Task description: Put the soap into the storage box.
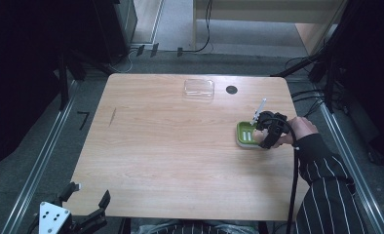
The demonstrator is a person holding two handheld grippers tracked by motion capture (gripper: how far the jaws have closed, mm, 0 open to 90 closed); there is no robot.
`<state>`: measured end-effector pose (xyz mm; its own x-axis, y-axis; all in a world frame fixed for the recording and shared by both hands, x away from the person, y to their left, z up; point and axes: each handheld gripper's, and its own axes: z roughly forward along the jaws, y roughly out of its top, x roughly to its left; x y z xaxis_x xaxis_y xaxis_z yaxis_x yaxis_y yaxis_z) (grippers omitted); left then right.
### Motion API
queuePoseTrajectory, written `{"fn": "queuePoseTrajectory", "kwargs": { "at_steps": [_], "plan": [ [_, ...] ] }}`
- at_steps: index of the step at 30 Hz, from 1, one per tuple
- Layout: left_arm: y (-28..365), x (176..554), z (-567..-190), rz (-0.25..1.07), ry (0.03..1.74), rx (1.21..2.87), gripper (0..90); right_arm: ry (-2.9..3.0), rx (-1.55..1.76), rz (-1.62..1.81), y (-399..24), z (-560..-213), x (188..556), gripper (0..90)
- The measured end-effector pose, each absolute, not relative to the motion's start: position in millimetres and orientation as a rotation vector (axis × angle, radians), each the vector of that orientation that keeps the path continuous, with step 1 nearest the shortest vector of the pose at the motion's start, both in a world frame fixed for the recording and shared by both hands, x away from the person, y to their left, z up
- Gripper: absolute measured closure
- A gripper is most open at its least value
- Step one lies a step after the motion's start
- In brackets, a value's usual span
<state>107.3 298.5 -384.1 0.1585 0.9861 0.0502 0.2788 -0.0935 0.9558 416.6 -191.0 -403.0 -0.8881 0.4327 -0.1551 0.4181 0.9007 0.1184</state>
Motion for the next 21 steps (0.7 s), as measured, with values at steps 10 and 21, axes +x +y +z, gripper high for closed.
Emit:
{"fn": "queuePoseTrajectory", "kwargs": {
  "at_steps": [10,21],
  "plan": [
    [300,104,-384,1.002,1.274,1.537,7.2,2.892,0.607,0.121,-186,-405,422,33.8],
    [301,99,-384,1.014,1.285,1.533,7.2,2.902,0.569,0.111,-181,-407,429,33.8]
  ]
}}
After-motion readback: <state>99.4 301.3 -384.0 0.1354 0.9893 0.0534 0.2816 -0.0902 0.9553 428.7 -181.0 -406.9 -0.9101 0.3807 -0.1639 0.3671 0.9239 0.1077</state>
